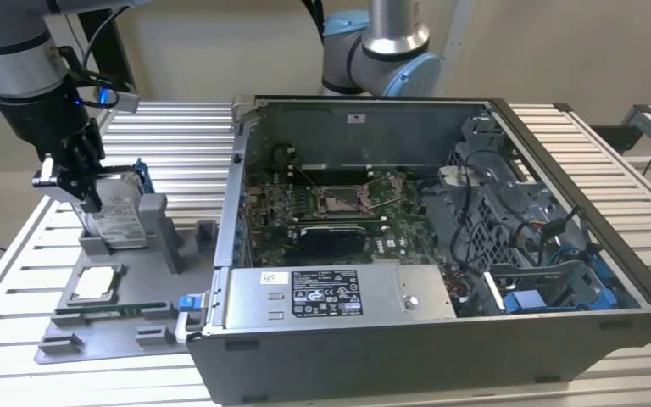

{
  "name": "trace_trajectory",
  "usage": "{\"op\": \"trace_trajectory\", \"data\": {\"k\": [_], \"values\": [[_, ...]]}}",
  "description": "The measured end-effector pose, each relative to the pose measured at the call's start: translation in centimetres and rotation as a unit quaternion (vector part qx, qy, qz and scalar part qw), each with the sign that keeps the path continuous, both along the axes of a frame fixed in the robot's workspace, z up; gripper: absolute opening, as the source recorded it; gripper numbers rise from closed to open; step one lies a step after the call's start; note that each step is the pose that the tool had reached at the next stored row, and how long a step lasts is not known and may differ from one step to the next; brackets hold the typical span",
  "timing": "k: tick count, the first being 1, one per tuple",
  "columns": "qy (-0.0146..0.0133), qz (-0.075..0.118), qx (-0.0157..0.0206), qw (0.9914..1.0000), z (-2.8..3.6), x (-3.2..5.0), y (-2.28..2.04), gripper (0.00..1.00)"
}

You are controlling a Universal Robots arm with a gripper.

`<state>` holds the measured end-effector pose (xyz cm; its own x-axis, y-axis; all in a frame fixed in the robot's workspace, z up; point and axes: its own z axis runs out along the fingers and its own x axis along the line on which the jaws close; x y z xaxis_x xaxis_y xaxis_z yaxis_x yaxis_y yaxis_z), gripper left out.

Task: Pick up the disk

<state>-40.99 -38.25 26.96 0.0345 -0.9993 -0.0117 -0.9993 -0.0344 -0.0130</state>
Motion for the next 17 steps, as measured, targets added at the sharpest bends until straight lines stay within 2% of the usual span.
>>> {"op": "trace_trajectory", "data": {"k": [8,14,17], "values": [[-0.0001,0.000,0.0001,1.00000,0.07,0.00,0.00,0.00],[0.0001,0.000,0.0001,1.00000,0.70,0.00,0.00,0.00],[0.0000,0.000,0.0007,1.00000,0.74,0.00,0.00,0.00]]}}
